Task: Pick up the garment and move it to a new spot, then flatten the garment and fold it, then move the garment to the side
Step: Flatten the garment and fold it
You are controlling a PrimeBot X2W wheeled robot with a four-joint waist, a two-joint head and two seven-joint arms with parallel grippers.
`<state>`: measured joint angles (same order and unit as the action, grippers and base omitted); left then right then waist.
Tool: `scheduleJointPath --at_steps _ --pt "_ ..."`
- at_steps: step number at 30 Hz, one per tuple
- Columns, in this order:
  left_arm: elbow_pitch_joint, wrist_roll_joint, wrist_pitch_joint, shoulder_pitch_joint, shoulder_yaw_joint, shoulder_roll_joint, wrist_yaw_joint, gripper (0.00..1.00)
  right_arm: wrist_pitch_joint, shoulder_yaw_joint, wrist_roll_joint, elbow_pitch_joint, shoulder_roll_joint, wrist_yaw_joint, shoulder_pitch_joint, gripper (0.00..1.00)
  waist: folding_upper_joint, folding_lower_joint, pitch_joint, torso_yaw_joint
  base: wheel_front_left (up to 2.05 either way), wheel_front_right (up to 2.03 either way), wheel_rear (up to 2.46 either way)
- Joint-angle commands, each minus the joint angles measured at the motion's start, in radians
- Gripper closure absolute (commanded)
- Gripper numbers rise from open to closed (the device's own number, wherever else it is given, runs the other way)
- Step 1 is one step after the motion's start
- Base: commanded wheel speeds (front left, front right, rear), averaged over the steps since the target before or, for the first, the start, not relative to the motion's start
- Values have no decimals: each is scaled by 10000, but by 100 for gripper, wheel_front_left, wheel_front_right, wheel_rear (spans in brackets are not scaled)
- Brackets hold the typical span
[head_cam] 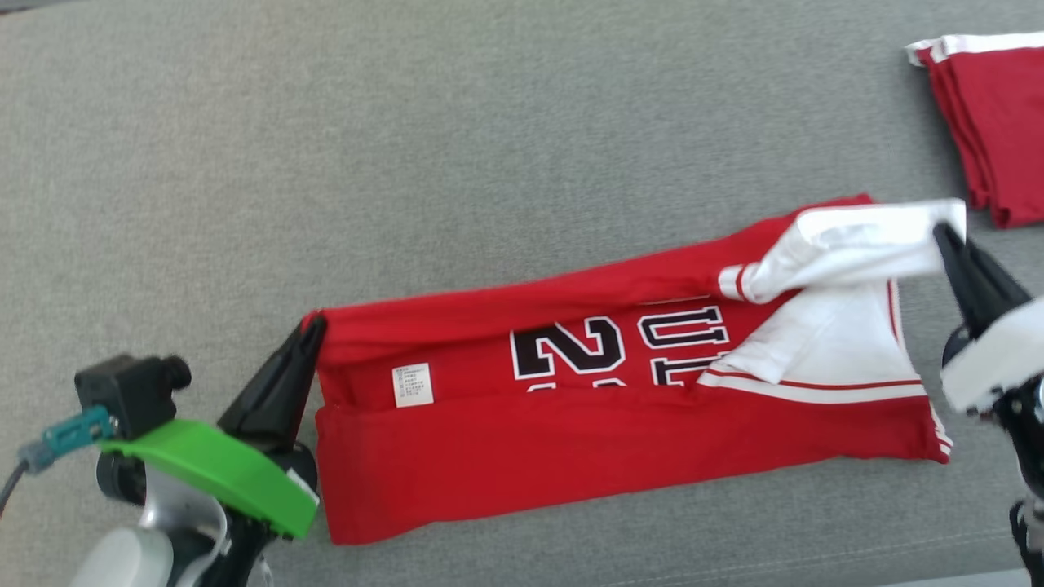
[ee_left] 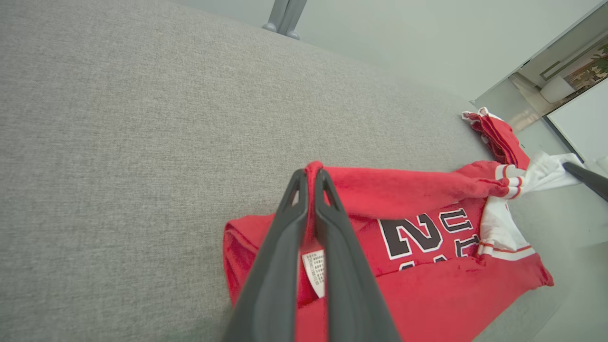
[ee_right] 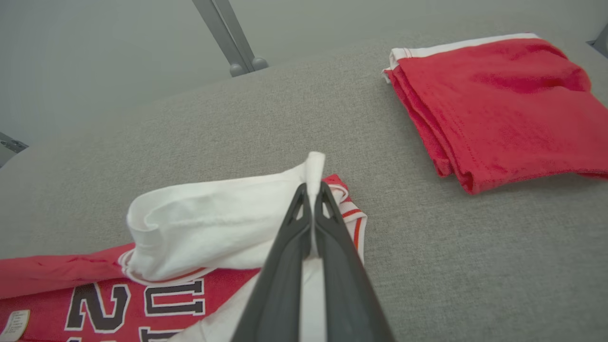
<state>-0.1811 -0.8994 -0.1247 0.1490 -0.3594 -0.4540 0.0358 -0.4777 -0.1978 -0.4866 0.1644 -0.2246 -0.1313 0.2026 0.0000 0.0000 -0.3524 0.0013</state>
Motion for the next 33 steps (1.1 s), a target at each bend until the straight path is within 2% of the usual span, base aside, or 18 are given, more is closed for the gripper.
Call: scheduleJointPath --at_steps 1,6,13,14,15,16,21,23,25,28,29,33 --pt "-330 -131 87 -514 77 -76 178 100 -44 -88 -62 358 170 13 -543 100 0 0 623 -599 0 0 0" --pt "-1112 -329 101 -1568 122 -47 561 100 -83 -216 -189 662 618 11 -1541 100 0 0 847 -843 0 0 0" --pt "-1122 173 226 -2222 -14 -265 1013 99 108 272 -41 -51 615 13 -1691 100 0 0 909 -951 0 0 0" --pt "-1062 216 297 -2272 -10 -220 1069 58 141 339 -3 -189 578 11 -1665 46 0 0 909 -941 0 0 0" --pt "-977 268 356 -2309 -3 -199 1126 6 105 416 -9 -328 565 11 -1684 0 0 0 912 -926 0 0 0" --pt "-835 393 384 -2357 -9 -247 1202 0 56 455 34 -477 517 11 -1734 0 0 0 915 -904 0 0 0" --pt "-433 753 407 -2670 -131 -407 1450 0 -288 662 -175 -686 182 11 -1923 0 0 0 966 -812 0 0 0" --pt "-421 1014 1075 -2699 229 -345 1679 0 -330 420 -401 -547 107 11 -1838 0 0 0 965 -789 0 0 0" --pt "-235 1746 1979 -2694 431 -393 1908 0 -295 88 -322 -570 45 13 -1597 0 0 0 949 -760 0 0 0" --pt "204 2155 3282 -2549 650 113 2067 0 -577 -98 -69 -998 100 8 -1250 0 0 0 910 -669 0 0 0" --pt "393 2387 3495 -2488 642 142 2020 0 -707 -79 16 -1177 50 8 -1145 0 0 0 889 -633 0 0 0" --pt "1187 2864 3862 -2225 768 856 1756 0 -1116 11 333 -2169 40 8 -571 0 0 0 820 -458 0 0 0"
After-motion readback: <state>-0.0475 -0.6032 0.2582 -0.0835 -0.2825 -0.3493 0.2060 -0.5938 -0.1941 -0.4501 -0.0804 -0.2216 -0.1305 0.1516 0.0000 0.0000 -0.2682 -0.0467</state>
